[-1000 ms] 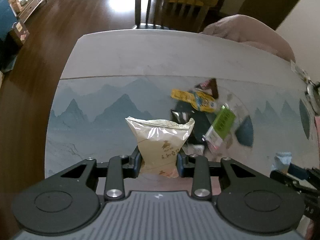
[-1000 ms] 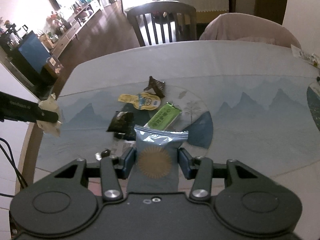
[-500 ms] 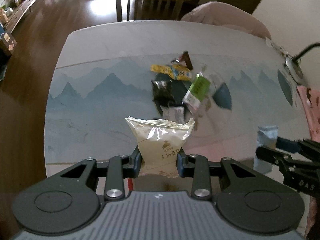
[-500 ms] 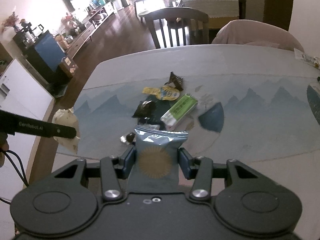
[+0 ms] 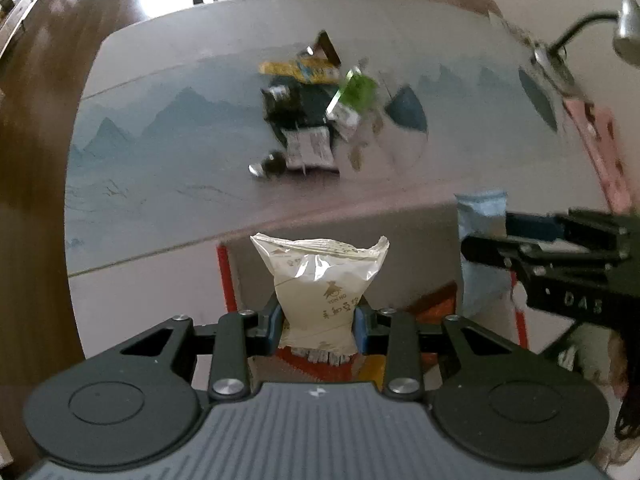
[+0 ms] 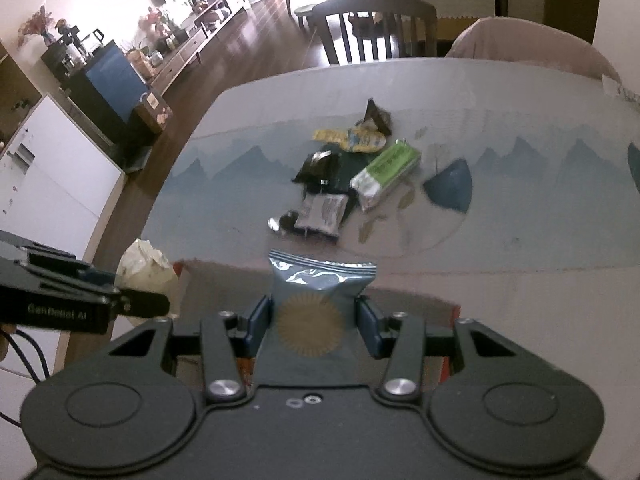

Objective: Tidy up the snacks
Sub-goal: 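Lift and carry both held snacks toward the box, then lower both snacks into the box and open both tools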

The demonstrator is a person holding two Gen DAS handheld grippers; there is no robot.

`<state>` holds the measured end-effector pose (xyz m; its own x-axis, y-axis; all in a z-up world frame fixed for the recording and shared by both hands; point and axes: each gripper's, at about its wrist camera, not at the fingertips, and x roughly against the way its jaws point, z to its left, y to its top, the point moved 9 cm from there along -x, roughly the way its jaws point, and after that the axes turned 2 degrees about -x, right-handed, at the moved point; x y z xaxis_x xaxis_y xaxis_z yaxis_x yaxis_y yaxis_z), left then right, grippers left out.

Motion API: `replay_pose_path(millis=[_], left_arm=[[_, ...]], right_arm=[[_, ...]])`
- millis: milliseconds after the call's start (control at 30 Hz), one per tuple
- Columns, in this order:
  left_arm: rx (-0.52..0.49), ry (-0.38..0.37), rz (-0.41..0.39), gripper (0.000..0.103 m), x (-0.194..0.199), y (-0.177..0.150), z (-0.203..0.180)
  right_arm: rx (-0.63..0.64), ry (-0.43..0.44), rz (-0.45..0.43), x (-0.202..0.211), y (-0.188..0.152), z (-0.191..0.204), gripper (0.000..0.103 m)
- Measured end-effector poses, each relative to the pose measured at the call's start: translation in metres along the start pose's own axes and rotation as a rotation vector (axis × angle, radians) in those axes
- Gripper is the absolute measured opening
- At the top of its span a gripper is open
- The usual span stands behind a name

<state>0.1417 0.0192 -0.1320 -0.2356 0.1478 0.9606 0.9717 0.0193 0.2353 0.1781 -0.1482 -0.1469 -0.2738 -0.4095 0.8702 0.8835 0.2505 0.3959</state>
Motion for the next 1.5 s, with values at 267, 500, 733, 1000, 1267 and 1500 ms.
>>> replay_pose_path(millis=[267, 500, 733, 1000, 1267, 1500], left_arm=[[-0.066, 0.012, 0.084, 0.033, -0.036, -0.040, -0.018], [-0.102, 0.005, 0.153, 0.033, -0.070, -0.068, -0.028], [-0.150, 0.049, 0.139, 0.033, -0.090, -0.077, -0.033], [-0.149, 0.072, 0.135, 0.034, -0.106, -0.079, -0.030], [-0.149, 0.072, 0.121, 0.034, -0.104, -0.077, -0.034], [-0.154, 0.061, 0.091, 0.042, -0.091, -0.077, -0.035]], right_arm=[[0.017, -0.036, 0.061, -0.021, -0.038, -0.001, 0.047], [0.039, -0.058, 0.128, -0.041, -0.070, -0.002, 0.047], [0.070, -0.090, 0.151, -0.048, -0.094, 0.001, 0.047], [0.063, -0.118, 0.153, -0.054, -0.100, -0.002, 0.047], [0.060, -0.127, 0.147, -0.053, -0.098, -0.003, 0.047], [0.054, -0.112, 0.127, -0.044, -0.096, -0.001, 0.047]])
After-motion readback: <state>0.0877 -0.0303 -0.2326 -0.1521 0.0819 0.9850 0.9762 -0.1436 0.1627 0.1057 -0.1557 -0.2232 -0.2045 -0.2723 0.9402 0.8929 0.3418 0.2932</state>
